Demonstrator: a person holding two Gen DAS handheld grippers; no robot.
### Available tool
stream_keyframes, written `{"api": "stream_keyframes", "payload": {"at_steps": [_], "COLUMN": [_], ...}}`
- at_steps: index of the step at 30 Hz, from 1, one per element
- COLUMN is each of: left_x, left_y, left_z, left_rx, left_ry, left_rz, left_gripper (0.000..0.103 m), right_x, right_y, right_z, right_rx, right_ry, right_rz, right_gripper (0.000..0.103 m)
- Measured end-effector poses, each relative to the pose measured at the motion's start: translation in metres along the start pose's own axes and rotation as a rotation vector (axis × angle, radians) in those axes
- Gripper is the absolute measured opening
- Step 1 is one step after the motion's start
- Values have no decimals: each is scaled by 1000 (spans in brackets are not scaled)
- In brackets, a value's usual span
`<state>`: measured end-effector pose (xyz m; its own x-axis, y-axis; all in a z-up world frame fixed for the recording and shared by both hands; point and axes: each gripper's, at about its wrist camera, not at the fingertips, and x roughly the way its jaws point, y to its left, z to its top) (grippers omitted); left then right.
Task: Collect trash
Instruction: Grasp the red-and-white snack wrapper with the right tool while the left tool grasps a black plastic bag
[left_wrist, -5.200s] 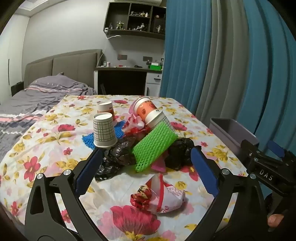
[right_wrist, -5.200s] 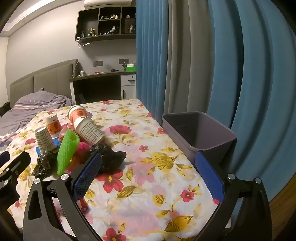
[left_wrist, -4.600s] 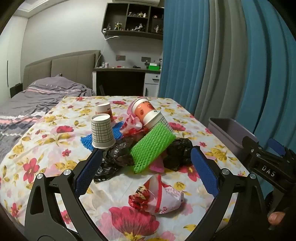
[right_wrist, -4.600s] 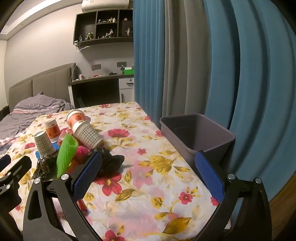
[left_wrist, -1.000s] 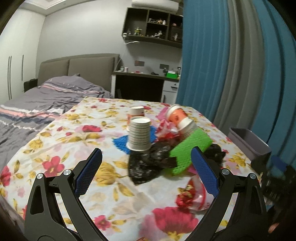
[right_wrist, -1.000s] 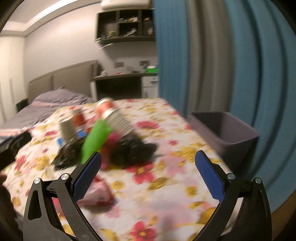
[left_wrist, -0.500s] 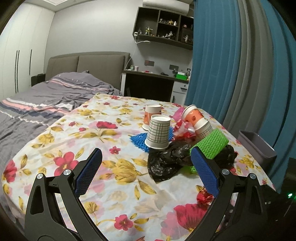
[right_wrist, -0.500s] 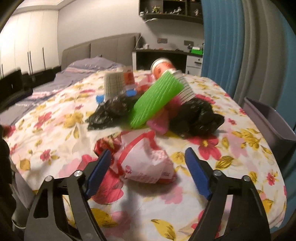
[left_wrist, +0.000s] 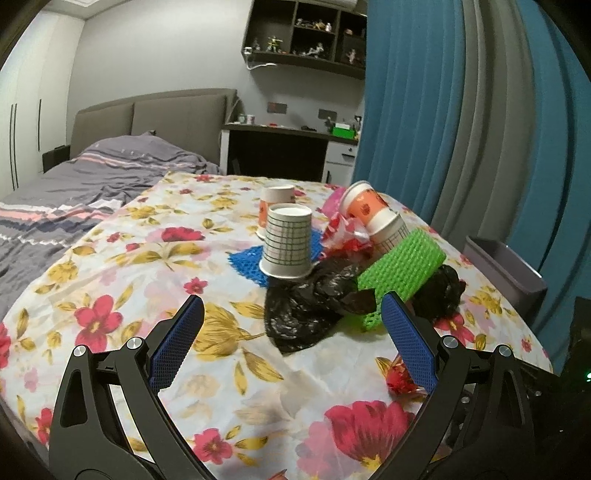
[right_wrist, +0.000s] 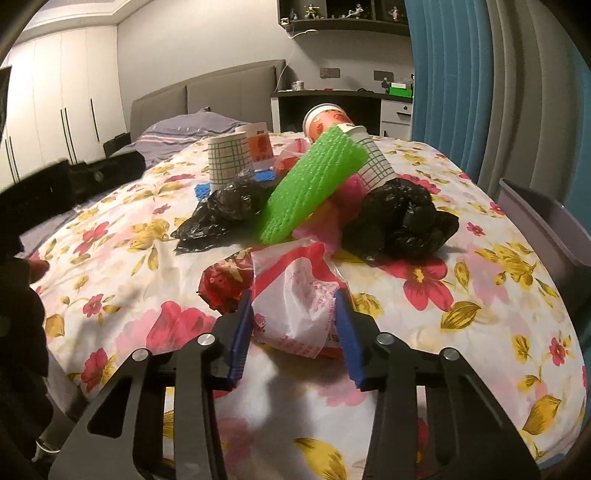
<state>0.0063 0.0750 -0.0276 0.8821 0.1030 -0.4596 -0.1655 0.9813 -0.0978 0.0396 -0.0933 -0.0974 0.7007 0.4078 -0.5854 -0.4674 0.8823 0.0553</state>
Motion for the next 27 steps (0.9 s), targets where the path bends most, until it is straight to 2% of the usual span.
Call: {"api": "stream_keyframes", "payload": {"at_steps": [9, 14, 15, 19, 24, 27], "left_x": [30, 64, 69, 97, 103, 99], "left_y": [-16, -26, -27, -24, -23, -25], "left_z": [12, 14, 14, 12, 5, 2], "left_rx": [33, 48, 47, 12, 3, 11], "left_ry": [32, 114, 131, 229, 263, 261], "left_rz": [-23, -49, -57, -82, -126, -147], "left_gripper": [92, 85, 76, 59, 21, 7], "right_x": [-14, -22, -24, -25, -27, -29], "right_y": [-22, -32, -34, -37, -41, -43], "right_z": [7, 11, 11, 14, 17, 18], "right_rx": [61, 76, 77, 81, 94, 101], "right_ry": [-44, -67, -70, -76, -84, -91], "right_rz": [-38, -53, -54, -55, -55, -58], "right_gripper": [42, 42, 42, 42, 42, 42]}}
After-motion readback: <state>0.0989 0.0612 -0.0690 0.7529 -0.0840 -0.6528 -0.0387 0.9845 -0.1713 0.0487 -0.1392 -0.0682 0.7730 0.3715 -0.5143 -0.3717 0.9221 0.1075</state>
